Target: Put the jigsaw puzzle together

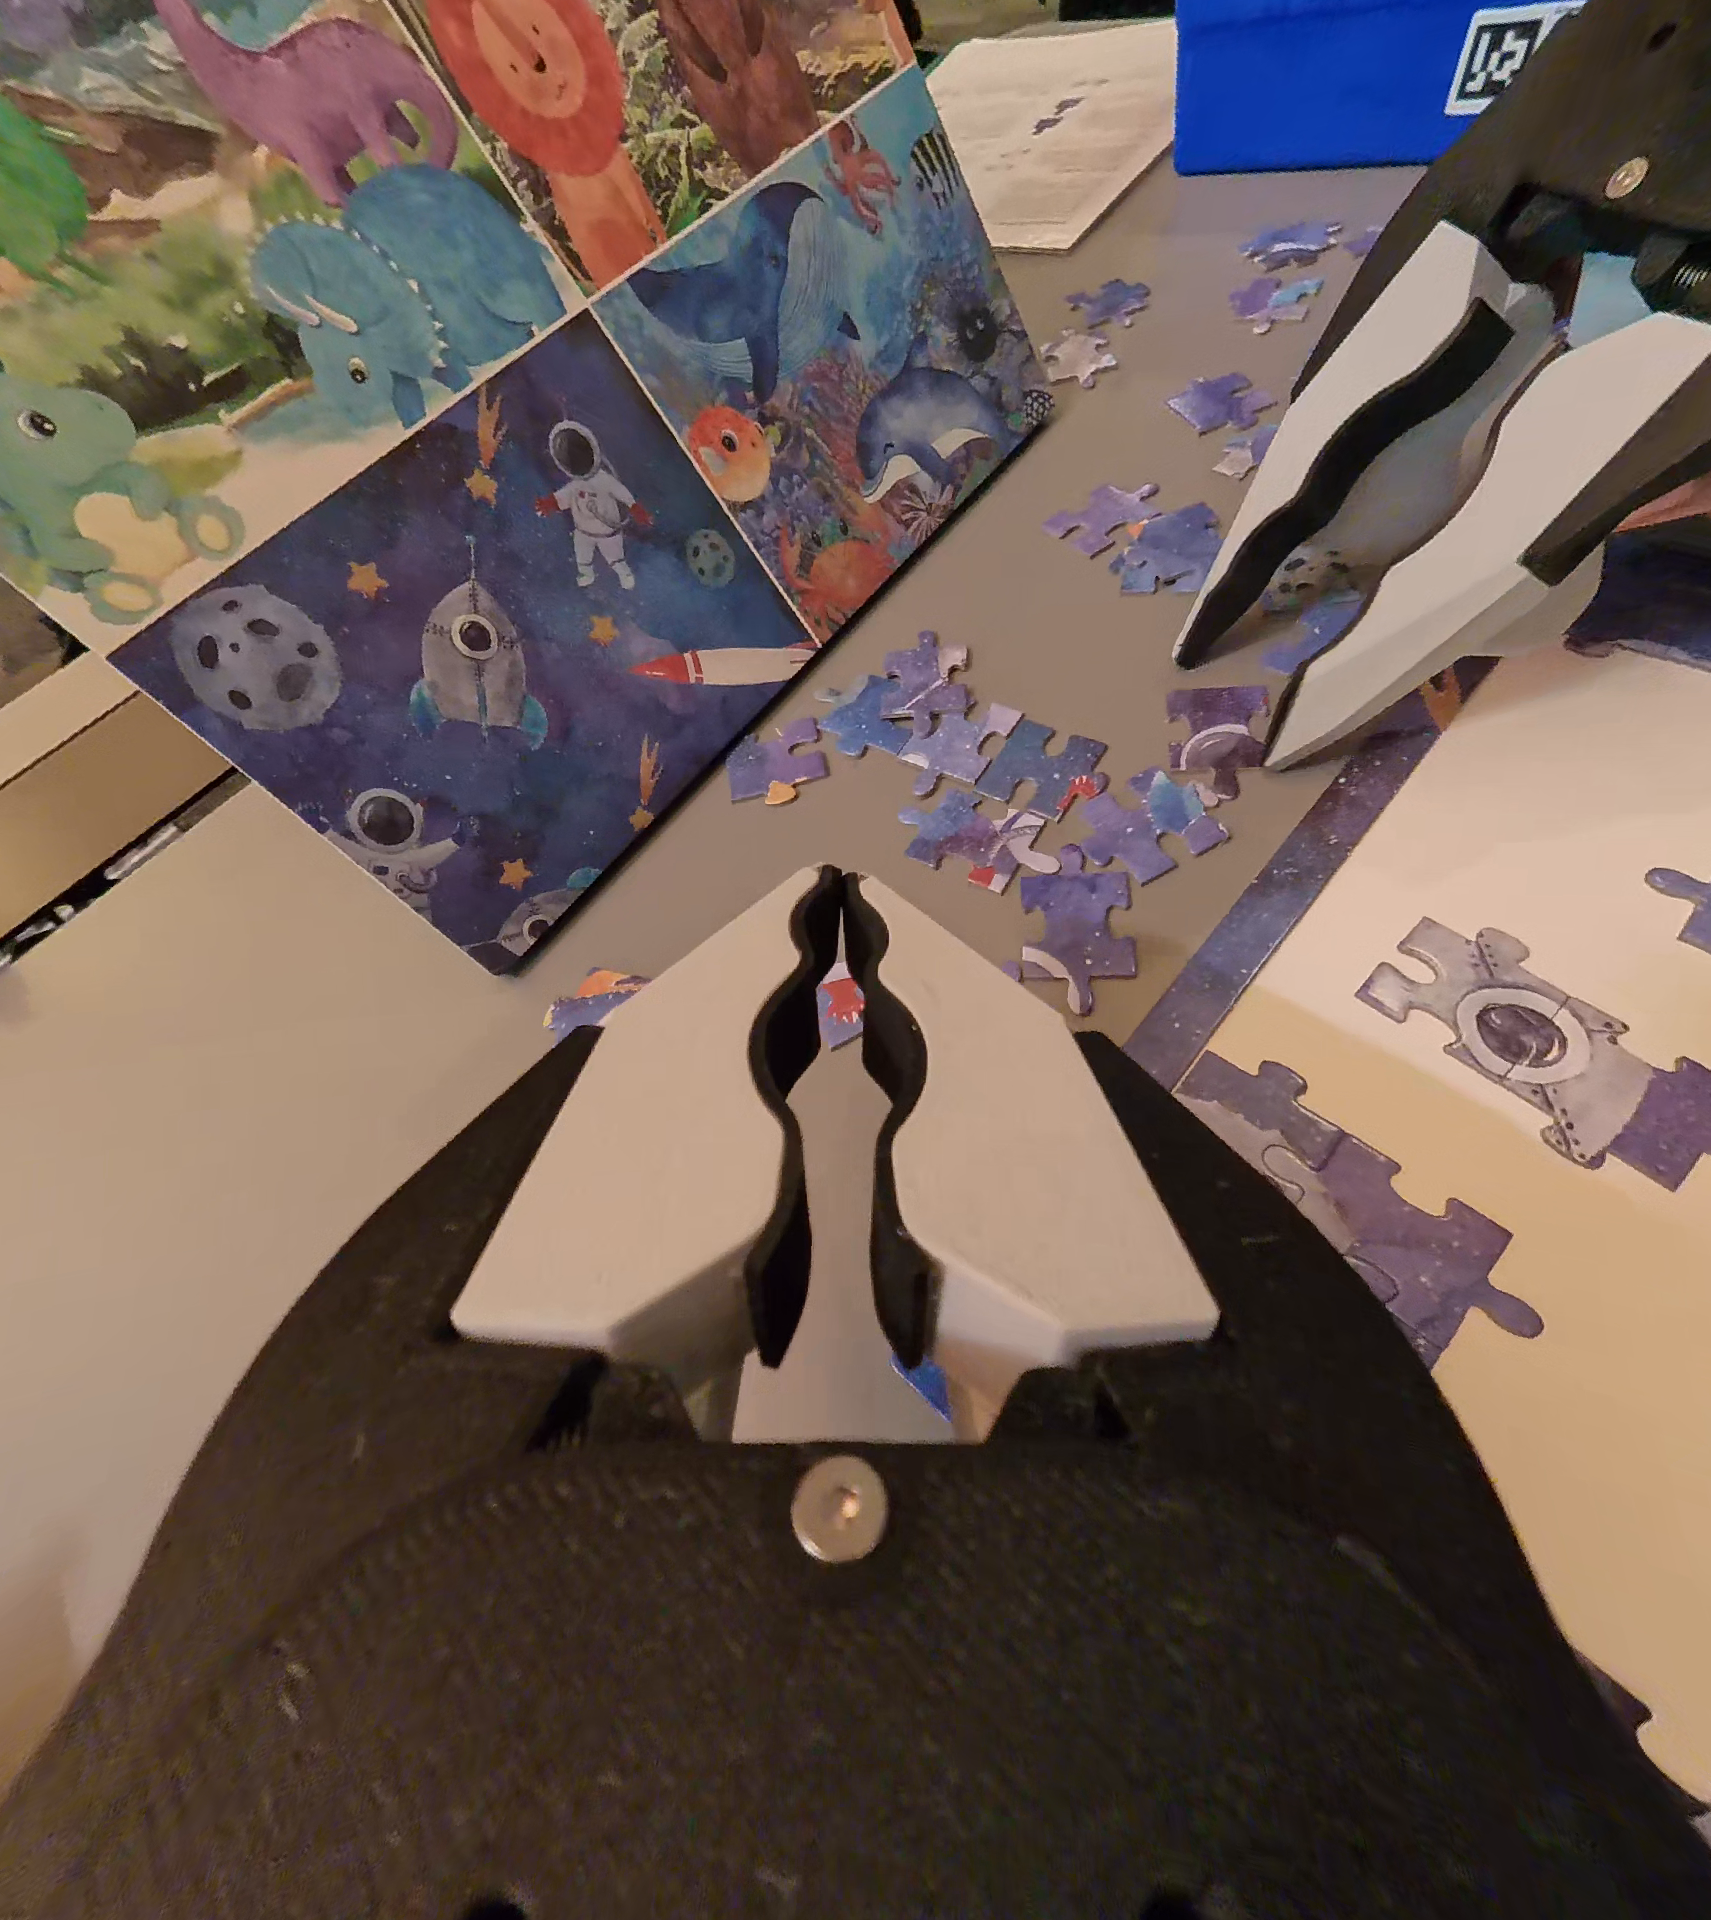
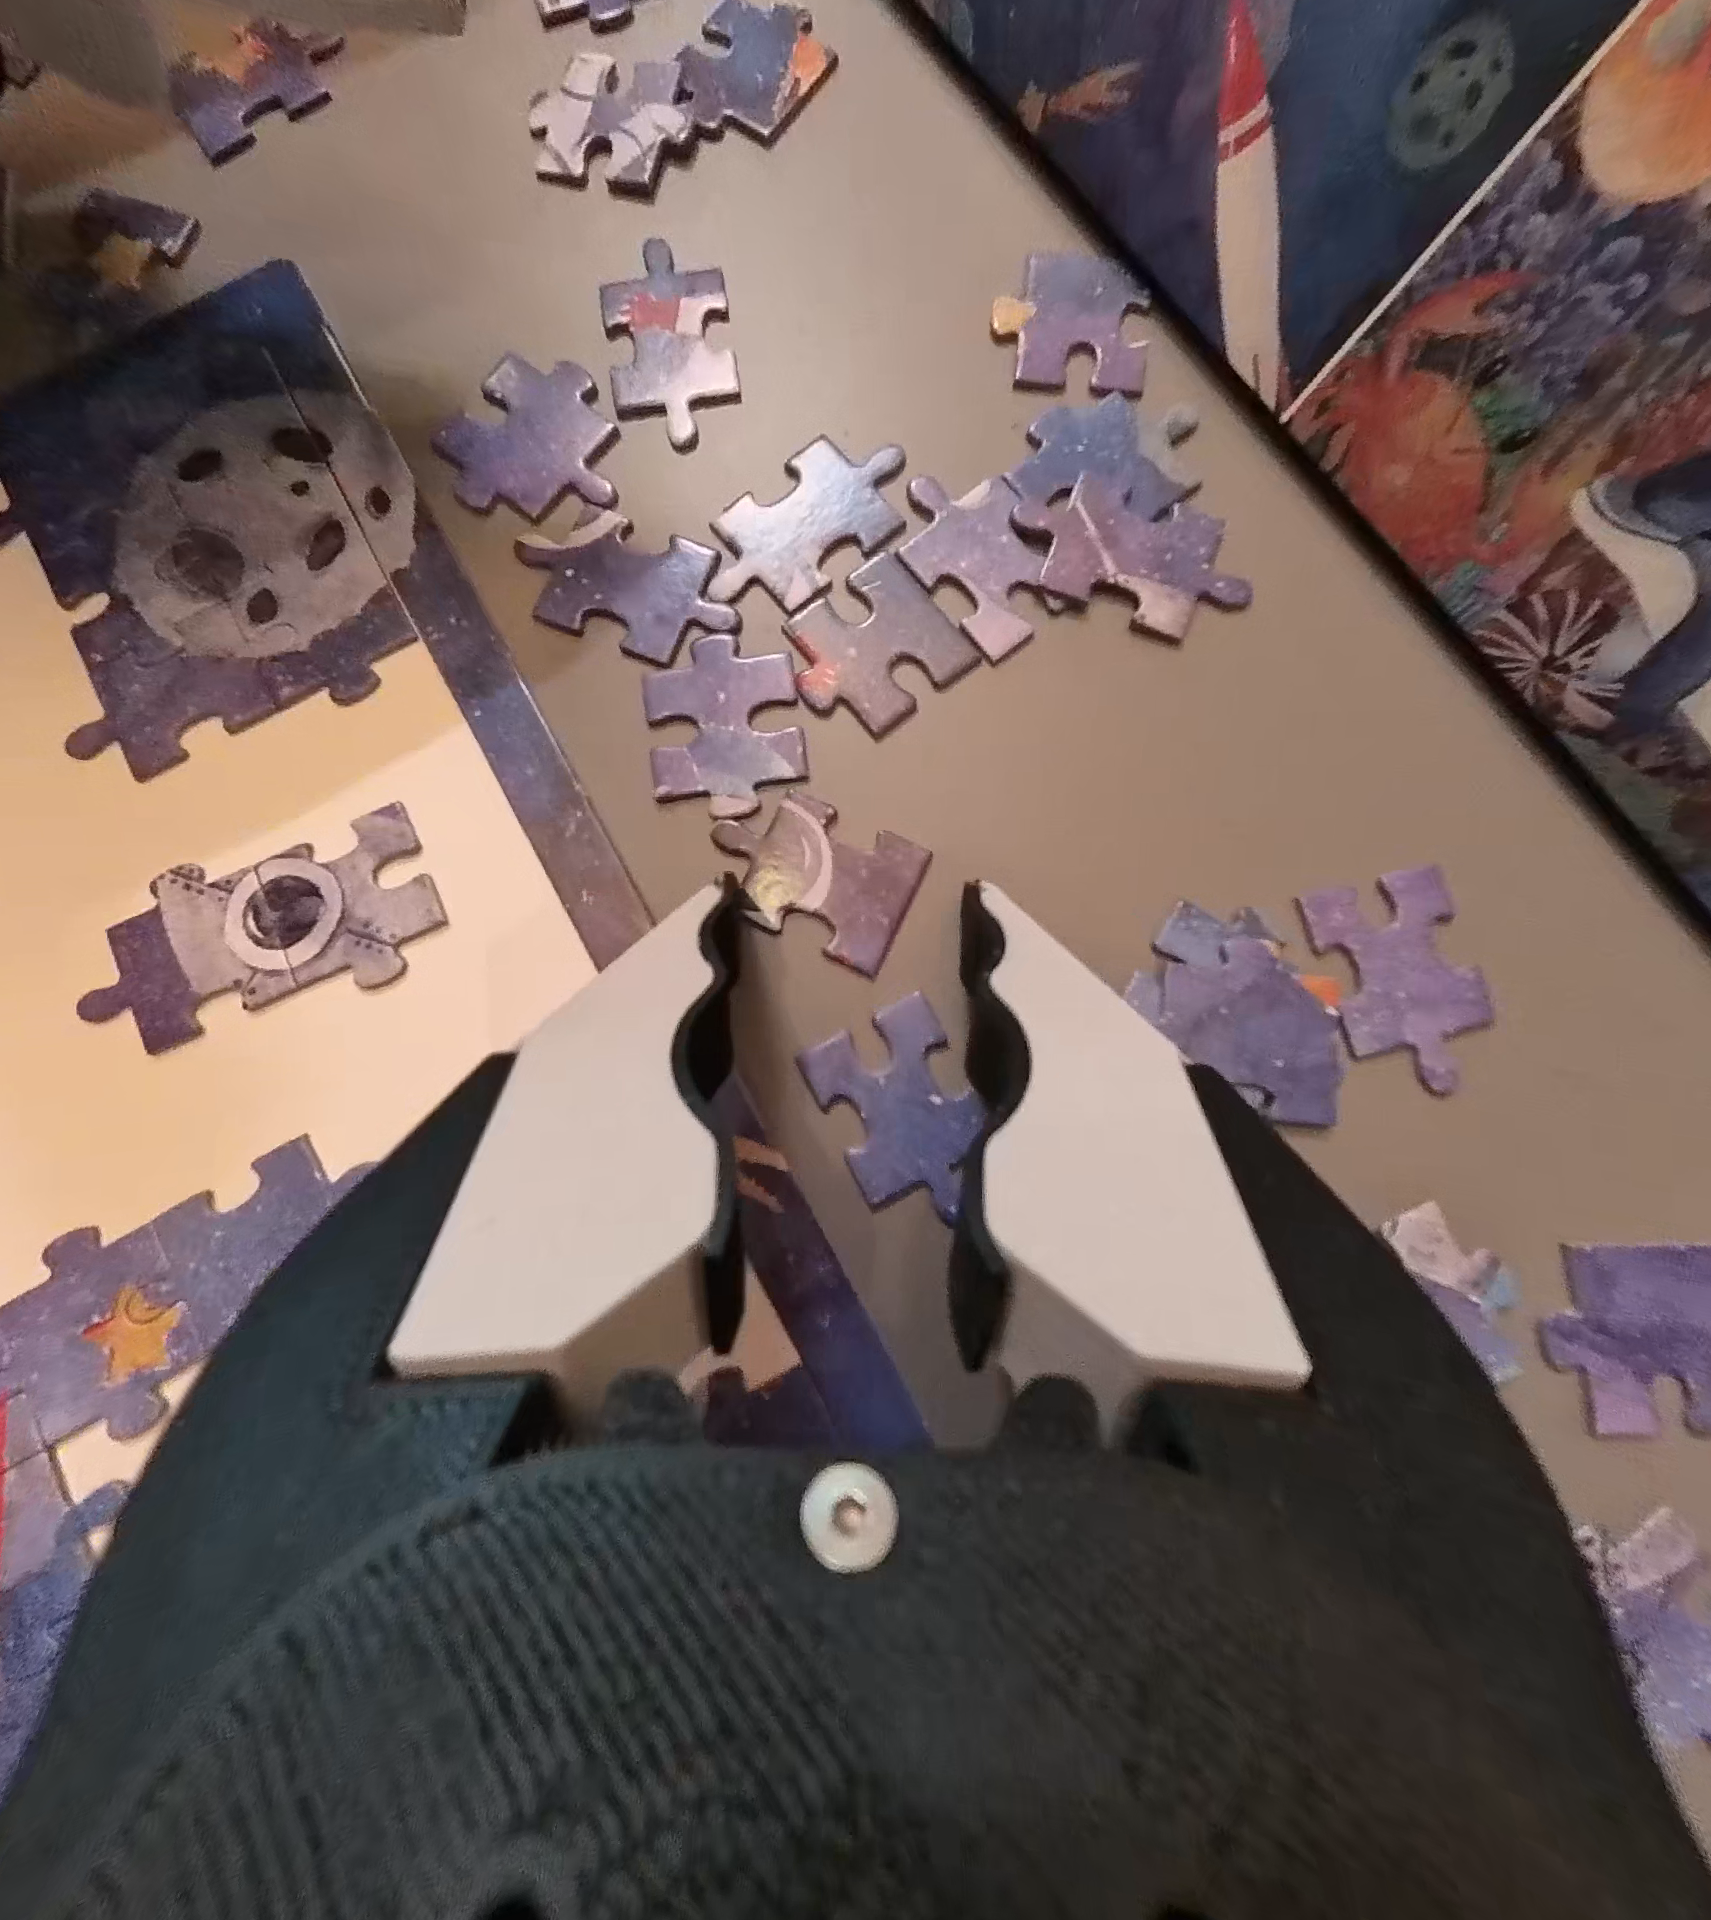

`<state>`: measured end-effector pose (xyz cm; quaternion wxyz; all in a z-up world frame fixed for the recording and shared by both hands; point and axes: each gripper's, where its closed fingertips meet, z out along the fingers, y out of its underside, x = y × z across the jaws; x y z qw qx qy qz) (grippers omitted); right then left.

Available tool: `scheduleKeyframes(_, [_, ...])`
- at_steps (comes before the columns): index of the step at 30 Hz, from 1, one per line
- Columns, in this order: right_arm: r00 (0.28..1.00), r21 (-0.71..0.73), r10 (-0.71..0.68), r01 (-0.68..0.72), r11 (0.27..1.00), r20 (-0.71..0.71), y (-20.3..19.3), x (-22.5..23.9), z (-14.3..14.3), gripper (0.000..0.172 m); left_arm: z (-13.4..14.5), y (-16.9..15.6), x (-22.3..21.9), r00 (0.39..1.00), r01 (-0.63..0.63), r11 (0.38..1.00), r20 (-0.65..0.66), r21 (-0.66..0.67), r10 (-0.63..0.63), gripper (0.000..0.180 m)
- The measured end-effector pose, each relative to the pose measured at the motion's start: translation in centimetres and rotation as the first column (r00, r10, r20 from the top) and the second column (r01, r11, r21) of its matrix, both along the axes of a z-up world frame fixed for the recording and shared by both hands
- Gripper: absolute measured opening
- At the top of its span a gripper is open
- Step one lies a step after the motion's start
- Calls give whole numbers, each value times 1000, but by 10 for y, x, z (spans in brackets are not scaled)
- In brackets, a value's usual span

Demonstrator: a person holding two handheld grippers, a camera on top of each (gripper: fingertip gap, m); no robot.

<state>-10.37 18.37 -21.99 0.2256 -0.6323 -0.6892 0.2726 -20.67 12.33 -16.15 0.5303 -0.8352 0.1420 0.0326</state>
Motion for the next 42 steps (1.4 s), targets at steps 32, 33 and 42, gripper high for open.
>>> scheduleKeyframes(32, [998, 14, 43, -42, 999, -43, -12, 2, 0, 31, -5, 1, 8, 998, 22, 1000, -54, -22, -23, 0])
scheduleKeyframes(33, [998, 11, 42, -42, 999, -47, -12, 2, 1, 31, -4, 1, 8, 998, 22, 1000, -56, -20, -23, 0])
scheduleKeyframes(42, [986, -13, 81, -84, 996, -145, -24, 12, 26, 32, -5, 1, 14, 997, 42, 999, -69, -26, -44, 0])
